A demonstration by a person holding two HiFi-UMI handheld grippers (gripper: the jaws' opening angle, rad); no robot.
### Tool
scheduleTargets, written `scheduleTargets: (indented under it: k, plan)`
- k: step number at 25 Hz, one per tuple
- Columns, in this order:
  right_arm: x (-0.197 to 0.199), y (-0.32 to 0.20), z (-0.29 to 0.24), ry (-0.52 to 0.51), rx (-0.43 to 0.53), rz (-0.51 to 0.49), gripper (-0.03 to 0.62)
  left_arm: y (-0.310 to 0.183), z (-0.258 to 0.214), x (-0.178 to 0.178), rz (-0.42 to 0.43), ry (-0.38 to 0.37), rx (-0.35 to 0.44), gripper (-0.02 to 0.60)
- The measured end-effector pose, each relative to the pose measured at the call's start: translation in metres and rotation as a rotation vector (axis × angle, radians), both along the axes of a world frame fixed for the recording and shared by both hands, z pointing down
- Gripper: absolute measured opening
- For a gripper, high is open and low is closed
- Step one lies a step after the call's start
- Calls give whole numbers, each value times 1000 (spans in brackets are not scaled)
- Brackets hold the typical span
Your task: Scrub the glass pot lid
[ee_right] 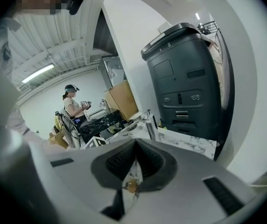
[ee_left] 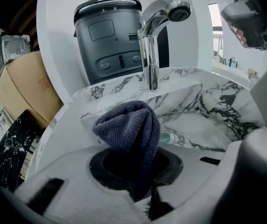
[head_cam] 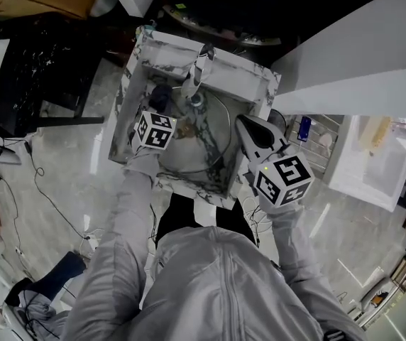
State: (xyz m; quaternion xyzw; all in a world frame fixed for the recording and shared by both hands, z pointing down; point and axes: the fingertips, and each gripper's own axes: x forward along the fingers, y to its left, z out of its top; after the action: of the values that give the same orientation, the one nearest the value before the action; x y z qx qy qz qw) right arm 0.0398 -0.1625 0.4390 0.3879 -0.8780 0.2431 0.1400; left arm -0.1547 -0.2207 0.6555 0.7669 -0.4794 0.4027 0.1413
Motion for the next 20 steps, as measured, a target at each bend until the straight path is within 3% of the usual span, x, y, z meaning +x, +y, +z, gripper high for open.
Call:
scheduleTargets:
  k: [6, 20]
  plan:
    - [5, 3, 7, -8, -24, 8, 29, -3, 19, 16, -1, 21, -14, 67]
    - [28, 11, 19, -20, -67, 45, 29, -12, 32, 44, -114, 132, -40, 67]
